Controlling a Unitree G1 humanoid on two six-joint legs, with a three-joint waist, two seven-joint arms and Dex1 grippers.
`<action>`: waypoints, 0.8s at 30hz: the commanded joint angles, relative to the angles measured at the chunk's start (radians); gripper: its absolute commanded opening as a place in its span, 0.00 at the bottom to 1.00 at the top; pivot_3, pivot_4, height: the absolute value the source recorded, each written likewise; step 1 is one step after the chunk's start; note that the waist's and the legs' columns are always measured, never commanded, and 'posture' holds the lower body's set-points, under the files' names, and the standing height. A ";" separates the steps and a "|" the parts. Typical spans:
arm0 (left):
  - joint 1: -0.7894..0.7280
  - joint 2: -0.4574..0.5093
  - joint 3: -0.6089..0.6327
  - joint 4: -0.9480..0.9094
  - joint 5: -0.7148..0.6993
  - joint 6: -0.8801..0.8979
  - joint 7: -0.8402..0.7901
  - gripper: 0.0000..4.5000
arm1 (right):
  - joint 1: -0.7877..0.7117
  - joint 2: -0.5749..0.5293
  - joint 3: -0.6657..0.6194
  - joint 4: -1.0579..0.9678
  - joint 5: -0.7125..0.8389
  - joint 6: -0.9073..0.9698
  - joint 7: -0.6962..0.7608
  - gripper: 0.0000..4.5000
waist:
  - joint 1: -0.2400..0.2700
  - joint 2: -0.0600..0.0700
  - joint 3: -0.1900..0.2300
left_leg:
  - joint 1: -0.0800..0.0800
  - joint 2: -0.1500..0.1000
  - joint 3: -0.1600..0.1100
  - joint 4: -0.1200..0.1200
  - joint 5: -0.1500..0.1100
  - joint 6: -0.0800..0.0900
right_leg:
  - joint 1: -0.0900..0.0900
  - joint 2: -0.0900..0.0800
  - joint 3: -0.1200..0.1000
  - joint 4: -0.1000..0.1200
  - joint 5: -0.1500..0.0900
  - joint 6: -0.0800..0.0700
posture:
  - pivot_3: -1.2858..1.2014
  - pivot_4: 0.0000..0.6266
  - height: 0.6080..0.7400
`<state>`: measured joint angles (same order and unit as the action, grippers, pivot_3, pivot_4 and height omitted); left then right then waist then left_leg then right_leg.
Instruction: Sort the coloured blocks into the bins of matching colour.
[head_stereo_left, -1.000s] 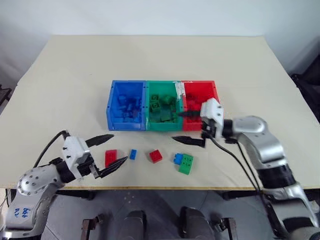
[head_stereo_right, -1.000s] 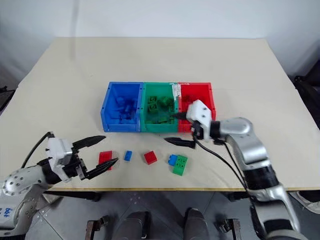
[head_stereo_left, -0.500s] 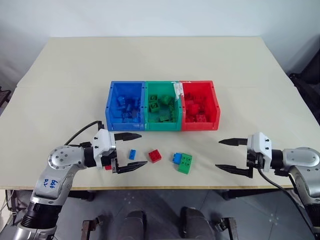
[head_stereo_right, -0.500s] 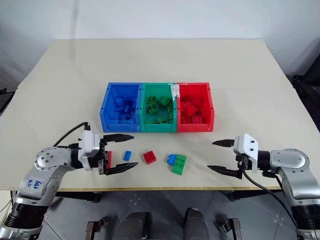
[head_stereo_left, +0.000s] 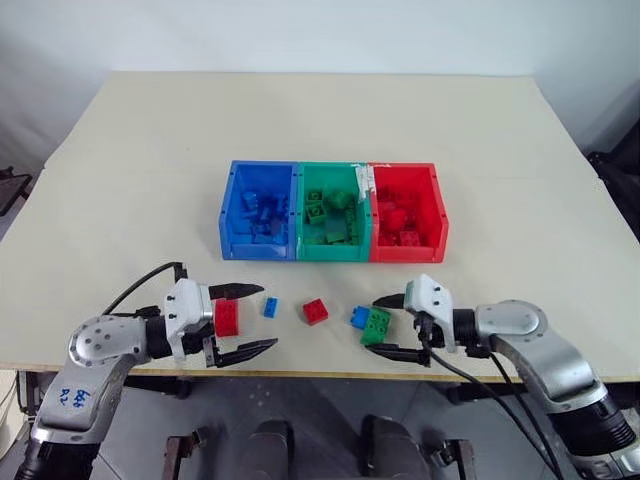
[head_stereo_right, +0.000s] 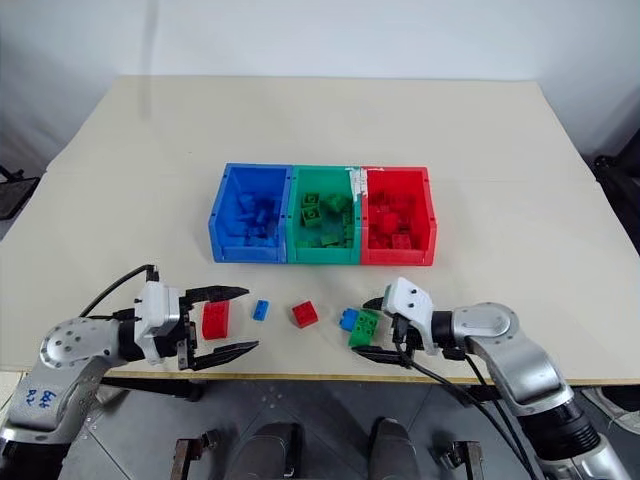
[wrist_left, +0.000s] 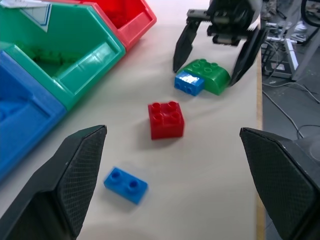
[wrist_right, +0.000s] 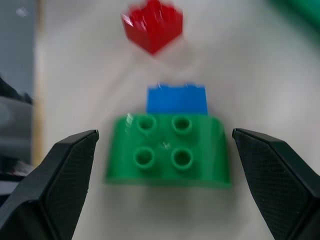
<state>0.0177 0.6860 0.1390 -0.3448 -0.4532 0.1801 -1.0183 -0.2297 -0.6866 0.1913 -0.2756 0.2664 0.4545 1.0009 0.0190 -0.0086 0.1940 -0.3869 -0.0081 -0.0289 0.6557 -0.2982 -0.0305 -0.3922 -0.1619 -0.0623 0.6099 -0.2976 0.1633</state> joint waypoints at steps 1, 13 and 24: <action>0.009 0.012 0.025 -0.047 -0.023 0.007 0.011 1.00 | 0.020 0.004 0.022 -0.018 -0.030 -0.009 -0.026 1.00 | 0.002 0.000 0.000 | 0.000 0.000 0.000 0.001 0.000 0.000 | 0.000 0.000 0.000 0.000 0.000 0.000 | 0.52 0.24 1.00; -0.031 0.017 0.024 -0.019 -0.027 0.002 -0.005 1.00 | 0.069 -0.017 -0.032 0.029 0.005 -0.095 0.002 0.76 | 0.003 0.000 0.000 | 0.000 0.000 0.000 0.001 0.000 0.000 | 0.001 0.000 0.000 0.001 0.000 0.000 | 0.52 0.24 1.00; -0.039 -0.016 0.076 0.000 -0.048 -0.008 0.036 1.00 | -0.099 -0.015 -0.206 0.044 0.242 -0.021 0.097 0.76 | -0.005 0.000 0.000 | 0.000 0.001 0.000 0.001 0.000 0.000 | 0.000 0.001 0.000 0.001 0.000 -0.001 | 0.52 0.24 1.00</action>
<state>-0.0270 0.6743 0.1708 -0.3368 -0.4728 0.1867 -0.9954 -0.2752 -0.7072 0.0282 -0.2002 0.4464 0.3981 1.1064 0.0143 -0.0087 0.1940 -0.3866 -0.0062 -0.0284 0.6571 -0.2984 -0.0304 -0.3918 -0.1602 -0.0622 0.6107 -0.2970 0.1625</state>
